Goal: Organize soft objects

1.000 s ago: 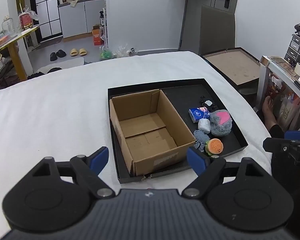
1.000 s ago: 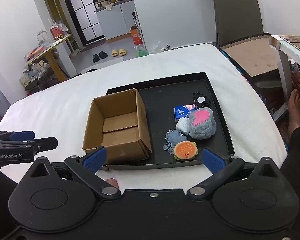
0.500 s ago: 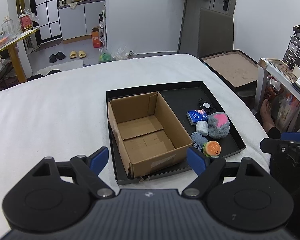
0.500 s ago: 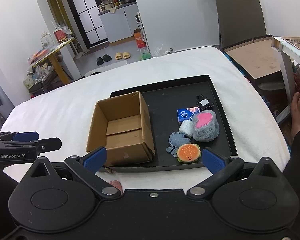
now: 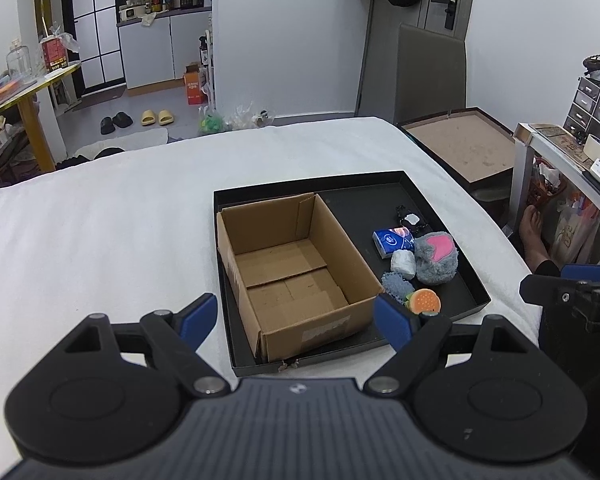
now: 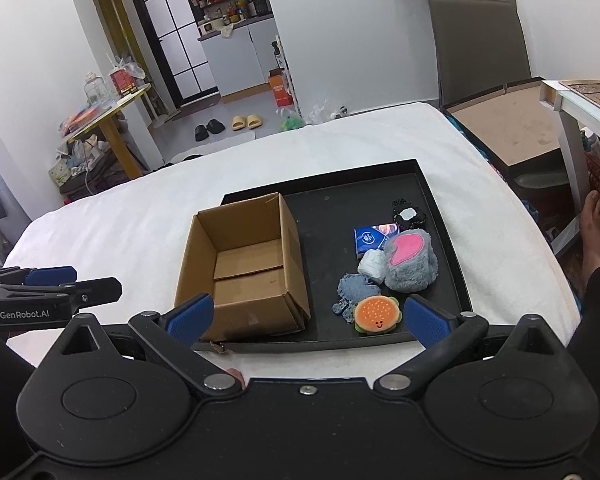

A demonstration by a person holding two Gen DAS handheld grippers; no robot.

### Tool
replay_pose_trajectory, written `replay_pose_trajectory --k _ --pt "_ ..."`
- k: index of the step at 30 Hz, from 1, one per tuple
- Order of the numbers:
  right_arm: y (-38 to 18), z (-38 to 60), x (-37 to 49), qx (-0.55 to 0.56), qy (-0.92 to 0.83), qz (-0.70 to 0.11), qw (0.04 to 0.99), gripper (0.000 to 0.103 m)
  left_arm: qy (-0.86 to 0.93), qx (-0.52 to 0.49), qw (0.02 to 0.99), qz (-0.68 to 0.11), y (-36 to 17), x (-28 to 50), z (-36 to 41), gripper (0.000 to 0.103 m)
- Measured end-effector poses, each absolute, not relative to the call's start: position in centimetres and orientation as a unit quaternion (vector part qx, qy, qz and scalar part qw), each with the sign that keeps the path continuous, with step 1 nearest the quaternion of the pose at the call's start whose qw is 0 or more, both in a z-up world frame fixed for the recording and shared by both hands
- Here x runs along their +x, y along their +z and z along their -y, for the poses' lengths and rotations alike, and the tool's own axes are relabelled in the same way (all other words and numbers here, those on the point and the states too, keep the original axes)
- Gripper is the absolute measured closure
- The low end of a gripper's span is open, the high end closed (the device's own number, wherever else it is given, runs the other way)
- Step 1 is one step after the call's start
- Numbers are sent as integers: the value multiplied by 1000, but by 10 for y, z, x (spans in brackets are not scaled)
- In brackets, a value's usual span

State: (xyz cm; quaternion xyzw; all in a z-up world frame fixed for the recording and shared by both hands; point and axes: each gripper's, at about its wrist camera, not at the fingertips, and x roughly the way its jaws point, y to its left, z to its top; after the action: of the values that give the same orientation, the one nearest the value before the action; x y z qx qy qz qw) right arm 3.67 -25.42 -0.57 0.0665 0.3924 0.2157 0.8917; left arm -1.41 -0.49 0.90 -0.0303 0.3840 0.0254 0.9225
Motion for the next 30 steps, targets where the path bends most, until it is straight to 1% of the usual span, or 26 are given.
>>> replay_pose_trajectory --k 30 --pt "-5 254 36 75 220 -383 894 1 23 -41 922 -383 9 -14 1 19"
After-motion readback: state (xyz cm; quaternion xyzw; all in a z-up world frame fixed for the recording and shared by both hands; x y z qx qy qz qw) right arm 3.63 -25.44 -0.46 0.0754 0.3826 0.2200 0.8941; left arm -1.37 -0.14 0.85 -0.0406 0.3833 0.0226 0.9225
